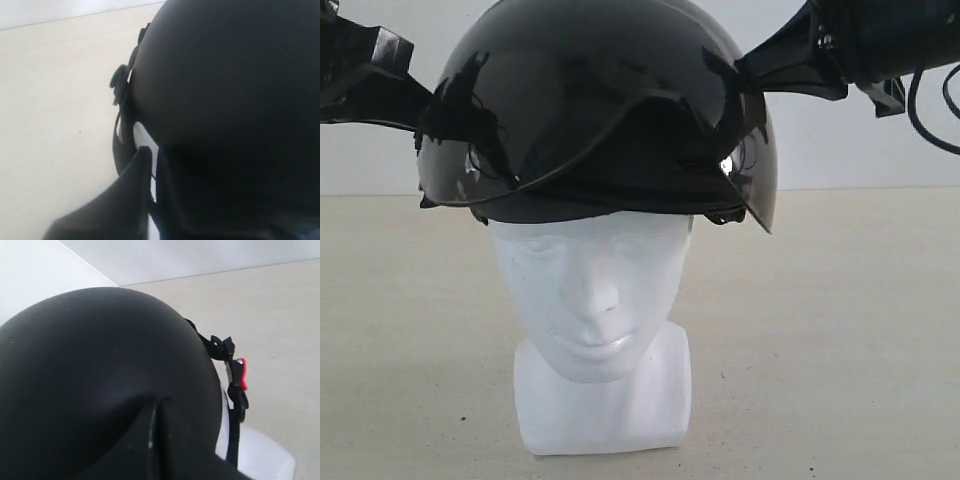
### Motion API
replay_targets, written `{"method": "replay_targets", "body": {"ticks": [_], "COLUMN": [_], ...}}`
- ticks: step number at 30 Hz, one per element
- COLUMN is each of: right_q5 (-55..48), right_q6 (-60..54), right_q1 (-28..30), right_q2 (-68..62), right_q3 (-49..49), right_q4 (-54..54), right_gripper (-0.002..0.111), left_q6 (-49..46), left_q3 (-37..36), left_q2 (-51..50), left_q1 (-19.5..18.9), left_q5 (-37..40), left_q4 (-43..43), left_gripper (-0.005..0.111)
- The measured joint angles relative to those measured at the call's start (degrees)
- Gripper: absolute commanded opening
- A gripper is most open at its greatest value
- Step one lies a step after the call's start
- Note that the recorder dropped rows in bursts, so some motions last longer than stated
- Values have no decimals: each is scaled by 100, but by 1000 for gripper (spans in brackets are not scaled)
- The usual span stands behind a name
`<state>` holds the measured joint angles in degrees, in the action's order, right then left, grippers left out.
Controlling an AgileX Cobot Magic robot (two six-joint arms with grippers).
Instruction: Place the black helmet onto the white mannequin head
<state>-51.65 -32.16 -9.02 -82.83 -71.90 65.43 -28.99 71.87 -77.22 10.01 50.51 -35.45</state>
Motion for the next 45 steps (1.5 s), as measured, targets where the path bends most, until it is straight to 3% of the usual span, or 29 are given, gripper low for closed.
{"method": "replay_targets", "body": {"ticks": [10, 26, 45], "right_q5": [482, 636, -245], "right_q6": [31, 136, 780], "right_q1": [-455, -633, -746], "right_q2": [96, 319, 1207], "right_q3": [-47, -68, -229], "right_q4": [77, 164, -1576], "right_gripper": [0, 0, 0], "left_q6": [0, 0, 0], "left_q3": [-12, -12, 391], "left_q2": [0, 48, 753], "left_q1": [-13, -13, 18], "left_q5": [11, -150, -303], "left_q4": [278, 388, -226], "left_gripper": [5, 5, 5]}}
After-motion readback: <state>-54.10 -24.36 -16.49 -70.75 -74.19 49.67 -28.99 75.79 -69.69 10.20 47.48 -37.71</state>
